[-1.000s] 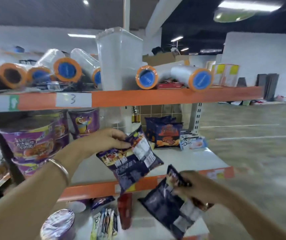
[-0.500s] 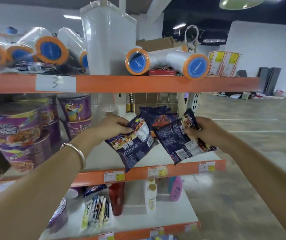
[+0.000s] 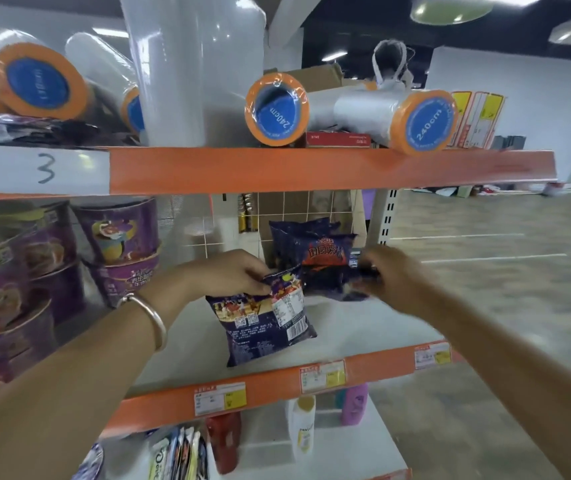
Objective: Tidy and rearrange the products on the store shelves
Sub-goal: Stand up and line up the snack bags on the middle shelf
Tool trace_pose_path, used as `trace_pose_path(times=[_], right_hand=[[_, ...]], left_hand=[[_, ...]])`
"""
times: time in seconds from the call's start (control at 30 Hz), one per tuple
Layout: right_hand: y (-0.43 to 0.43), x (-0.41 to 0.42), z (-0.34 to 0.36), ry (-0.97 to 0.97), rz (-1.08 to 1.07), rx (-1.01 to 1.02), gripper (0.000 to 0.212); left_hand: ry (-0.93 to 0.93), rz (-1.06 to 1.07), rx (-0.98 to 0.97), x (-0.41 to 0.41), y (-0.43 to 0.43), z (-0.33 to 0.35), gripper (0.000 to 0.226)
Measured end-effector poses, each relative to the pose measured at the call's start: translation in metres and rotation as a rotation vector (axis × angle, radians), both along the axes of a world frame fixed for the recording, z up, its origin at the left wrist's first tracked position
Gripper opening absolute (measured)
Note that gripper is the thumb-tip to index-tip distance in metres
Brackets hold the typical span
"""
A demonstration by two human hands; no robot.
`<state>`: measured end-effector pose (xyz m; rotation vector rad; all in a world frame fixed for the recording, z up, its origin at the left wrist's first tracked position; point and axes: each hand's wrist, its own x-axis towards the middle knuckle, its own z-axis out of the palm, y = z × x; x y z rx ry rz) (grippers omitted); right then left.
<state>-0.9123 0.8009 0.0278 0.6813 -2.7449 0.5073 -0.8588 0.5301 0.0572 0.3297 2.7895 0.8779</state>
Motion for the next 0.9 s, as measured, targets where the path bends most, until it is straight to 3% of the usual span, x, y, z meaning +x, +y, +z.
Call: trace_pose_path(times=[0.07,0.13,0.17,0.23,0.3,0.33,0.4,0.5,0.67,0.8,0.9], right_hand=[[0.006,0.015,-0.024,0.027,0.049,0.214,0.037],[0.014,0.026,-0.04,-0.099,0.131,0.422,0.042],[0.019,0.025,-0.038,-0.215,0.163,0.405,0.038],[0.027,0.007,-0.029,-0.45,0.24,0.126,0.023],[0.032,-0.03,-0.02,-0.498,0.178,-0.12,0.037],[0.031,-0.044,-0.016,-0.49,0.093,-0.128,0.051],[0.027,-0.061,-0.015,-0.556,-0.112,0.095,0.064],[0.016,-0.061,-0.024,-0.851,-0.217,0.25,0.074],[0.014,-0.075,-0.046,-0.914,-0.176,0.03,0.083],[0.021,-0.084,-0.035,-0.873,-0.046,-0.184,0.053],[0.023,-0.089,-0.028,-0.763,0.103,-0.486,0.055]], left_hand=[[0.006,-0.029,-0.044,-0.007,-0.001,-0.005,0.019],[-0.001,-0.072,-0.081,-0.012,-0.001,-0.006,0.021],[-0.007,-0.082,-0.097,-0.014,-0.001,-0.006,0.021],[-0.014,-0.097,-0.125,-0.02,0.002,-0.005,0.022],[-0.014,-0.112,-0.14,-0.025,0.006,-0.005,0.019],[-0.013,-0.11,-0.136,-0.029,0.009,-0.007,0.015],[-0.011,-0.104,-0.123,-0.034,0.016,-0.01,0.017],[-0.003,-0.091,-0.107,-0.039,0.023,-0.013,0.034],[0.009,-0.03,-0.133,-0.046,0.023,-0.021,0.012],[0.023,-0.001,-0.154,-0.047,0.025,-0.021,0.018],[0.048,-0.018,-0.177,-0.047,0.024,-0.023,0.014]])
